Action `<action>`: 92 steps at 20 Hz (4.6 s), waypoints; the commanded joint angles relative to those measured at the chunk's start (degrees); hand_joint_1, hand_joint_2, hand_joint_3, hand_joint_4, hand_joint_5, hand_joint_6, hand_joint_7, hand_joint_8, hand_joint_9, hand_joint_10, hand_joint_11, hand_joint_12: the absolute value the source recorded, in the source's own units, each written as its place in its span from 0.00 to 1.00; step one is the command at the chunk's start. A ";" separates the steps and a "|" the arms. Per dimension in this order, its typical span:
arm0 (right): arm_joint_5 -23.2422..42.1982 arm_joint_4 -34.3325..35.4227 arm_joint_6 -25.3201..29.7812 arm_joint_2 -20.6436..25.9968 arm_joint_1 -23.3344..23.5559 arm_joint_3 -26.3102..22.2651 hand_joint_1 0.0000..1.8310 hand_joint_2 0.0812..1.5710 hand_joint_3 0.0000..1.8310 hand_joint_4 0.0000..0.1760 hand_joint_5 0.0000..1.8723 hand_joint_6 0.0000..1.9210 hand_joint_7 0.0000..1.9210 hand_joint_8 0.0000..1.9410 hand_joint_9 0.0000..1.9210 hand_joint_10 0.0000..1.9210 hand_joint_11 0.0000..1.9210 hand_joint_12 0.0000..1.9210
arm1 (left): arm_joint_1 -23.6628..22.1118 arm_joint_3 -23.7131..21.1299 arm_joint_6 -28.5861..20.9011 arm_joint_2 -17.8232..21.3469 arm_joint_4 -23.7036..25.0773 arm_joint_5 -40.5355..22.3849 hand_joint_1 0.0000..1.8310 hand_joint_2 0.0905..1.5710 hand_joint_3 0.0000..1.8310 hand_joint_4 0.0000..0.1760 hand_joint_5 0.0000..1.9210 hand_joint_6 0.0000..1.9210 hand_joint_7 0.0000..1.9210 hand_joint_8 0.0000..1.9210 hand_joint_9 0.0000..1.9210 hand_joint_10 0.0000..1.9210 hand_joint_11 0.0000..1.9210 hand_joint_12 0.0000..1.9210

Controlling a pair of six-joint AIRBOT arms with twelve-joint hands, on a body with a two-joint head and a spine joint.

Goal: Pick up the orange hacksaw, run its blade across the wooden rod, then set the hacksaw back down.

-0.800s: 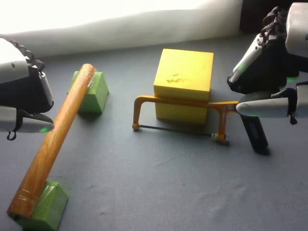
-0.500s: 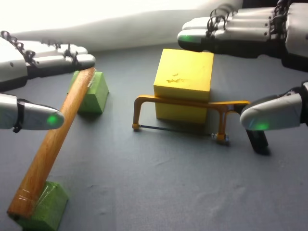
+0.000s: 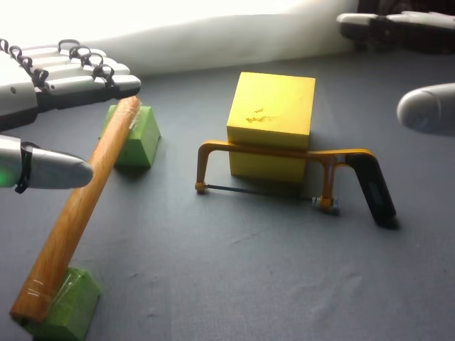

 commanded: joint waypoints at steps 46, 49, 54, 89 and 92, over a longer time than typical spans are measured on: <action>27.91 20.61 33.01 -19.30 -35.02 26.95 0.62 0.70 0.00 0.00 0.05 0.00 0.03 0.00 0.05 0.00 0.00 0.24 | 2.38 -6.84 -9.53 15.33 33.83 -23.91 0.04 0.78 0.00 0.00 0.03 0.00 0.03 0.00 0.02 0.00 0.00 0.02; 26.62 16.45 35.67 -20.46 -33.36 30.74 0.62 0.70 0.00 0.00 0.05 0.00 0.03 0.00 0.05 0.00 0.00 0.24 | 2.42 -8.15 -9.54 15.24 33.83 -17.20 0.04 0.78 0.00 0.00 0.02 0.00 0.03 0.00 0.02 0.00 0.00 0.01; 25.54 10.65 39.07 -23.73 -30.28 34.87 0.61 0.71 0.00 0.00 0.05 0.00 0.04 0.00 0.06 0.00 0.00 0.29 | 3.14 -8.47 -9.88 14.76 34.52 -10.19 0.01 0.79 0.00 0.00 0.02 0.01 0.03 0.01 0.02 0.01 0.02 0.01; 15.36 -4.04 37.57 -34.20 -15.08 40.93 0.65 0.72 0.00 0.00 0.06 0.00 0.05 0.00 0.06 0.00 0.00 0.27 | 6.78 -7.78 -10.58 12.07 40.95 -13.02 0.01 0.80 0.00 0.00 0.03 0.00 0.02 0.00 0.00 0.00 0.00 0.00; 14.14 -4.60 37.31 -34.76 -14.11 40.80 0.63 0.73 0.00 0.00 0.05 0.00 0.04 0.00 0.06 0.00 0.00 0.26 | 7.80 -7.85 -10.58 12.09 41.25 -13.03 0.00 0.80 0.00 0.00 0.02 0.00 0.02 0.00 0.01 0.00 0.00 0.00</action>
